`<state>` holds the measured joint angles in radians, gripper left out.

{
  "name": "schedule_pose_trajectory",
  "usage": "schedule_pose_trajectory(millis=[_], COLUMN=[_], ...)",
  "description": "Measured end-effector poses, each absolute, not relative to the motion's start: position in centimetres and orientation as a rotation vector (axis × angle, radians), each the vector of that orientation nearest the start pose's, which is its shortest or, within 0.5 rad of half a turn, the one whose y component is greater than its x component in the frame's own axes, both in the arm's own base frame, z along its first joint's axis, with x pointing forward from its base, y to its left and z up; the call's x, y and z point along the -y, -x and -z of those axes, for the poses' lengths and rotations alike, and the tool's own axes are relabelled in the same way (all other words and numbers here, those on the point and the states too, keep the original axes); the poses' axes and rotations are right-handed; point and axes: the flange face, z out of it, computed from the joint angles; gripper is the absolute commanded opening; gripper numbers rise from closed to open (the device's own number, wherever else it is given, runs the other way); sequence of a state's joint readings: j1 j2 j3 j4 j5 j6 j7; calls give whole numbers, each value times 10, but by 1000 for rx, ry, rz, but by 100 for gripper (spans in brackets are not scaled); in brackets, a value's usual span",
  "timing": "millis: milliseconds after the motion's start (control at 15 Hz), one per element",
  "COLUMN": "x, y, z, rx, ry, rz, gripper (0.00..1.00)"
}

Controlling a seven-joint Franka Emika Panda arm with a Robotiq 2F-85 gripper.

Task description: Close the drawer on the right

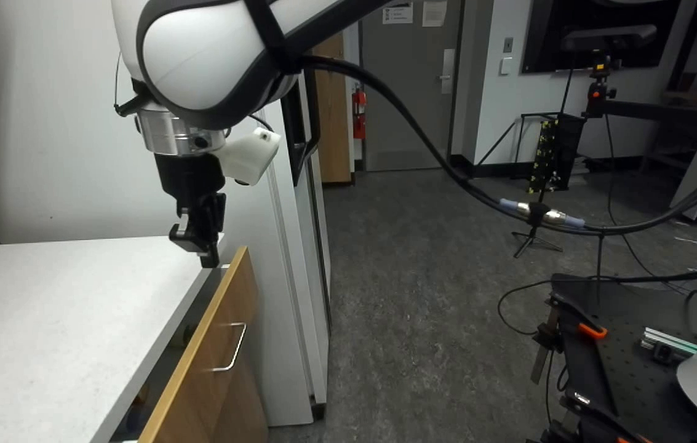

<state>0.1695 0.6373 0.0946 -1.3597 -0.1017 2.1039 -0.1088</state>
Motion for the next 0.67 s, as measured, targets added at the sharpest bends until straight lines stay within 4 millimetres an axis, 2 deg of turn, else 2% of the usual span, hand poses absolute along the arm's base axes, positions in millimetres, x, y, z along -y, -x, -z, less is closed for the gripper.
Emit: schedule_pose_trajectory(millis=[267,667], x=[-169,-170], y=[-724,-736], z=[-324,-268], rx=[609,584], ry=[3102,3088], rz=[145,216], gripper=[0,0])
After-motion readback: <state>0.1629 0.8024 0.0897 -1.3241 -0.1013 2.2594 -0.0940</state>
